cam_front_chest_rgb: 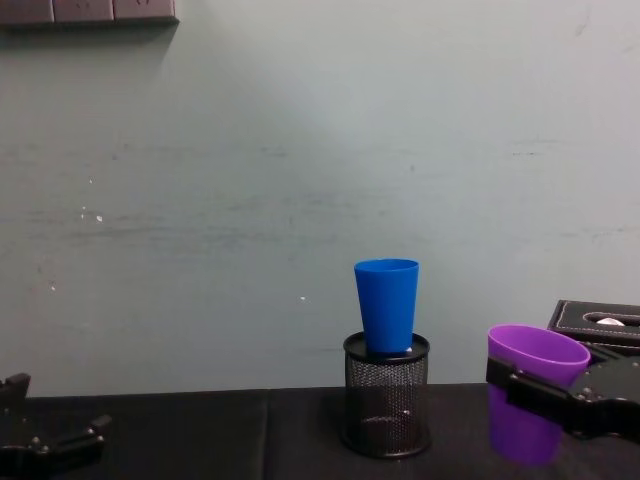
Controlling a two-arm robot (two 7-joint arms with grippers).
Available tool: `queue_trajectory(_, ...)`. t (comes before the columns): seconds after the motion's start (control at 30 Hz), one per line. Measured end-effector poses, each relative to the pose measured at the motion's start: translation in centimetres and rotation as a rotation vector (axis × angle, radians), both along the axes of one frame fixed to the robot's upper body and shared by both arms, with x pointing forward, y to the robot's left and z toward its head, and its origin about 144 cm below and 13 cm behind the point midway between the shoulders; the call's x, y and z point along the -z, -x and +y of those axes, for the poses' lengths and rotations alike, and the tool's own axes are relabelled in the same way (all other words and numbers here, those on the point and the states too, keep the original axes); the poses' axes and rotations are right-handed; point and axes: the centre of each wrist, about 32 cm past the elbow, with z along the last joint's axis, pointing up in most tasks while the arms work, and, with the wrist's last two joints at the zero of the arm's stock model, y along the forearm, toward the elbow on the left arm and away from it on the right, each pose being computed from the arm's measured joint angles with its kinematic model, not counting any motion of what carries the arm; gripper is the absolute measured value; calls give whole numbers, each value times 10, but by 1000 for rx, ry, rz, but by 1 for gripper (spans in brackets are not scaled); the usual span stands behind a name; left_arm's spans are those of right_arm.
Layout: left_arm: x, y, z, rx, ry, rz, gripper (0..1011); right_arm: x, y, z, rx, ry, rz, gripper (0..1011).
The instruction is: Pick up one cup with a gripper and tap it against the other cup.
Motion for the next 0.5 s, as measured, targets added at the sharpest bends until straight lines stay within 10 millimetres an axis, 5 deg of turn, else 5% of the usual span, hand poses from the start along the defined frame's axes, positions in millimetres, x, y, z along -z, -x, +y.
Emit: queue_trajectory(0.5,0,0,0,0,0,0,1011,1,-15,6,13,-42,24,734)
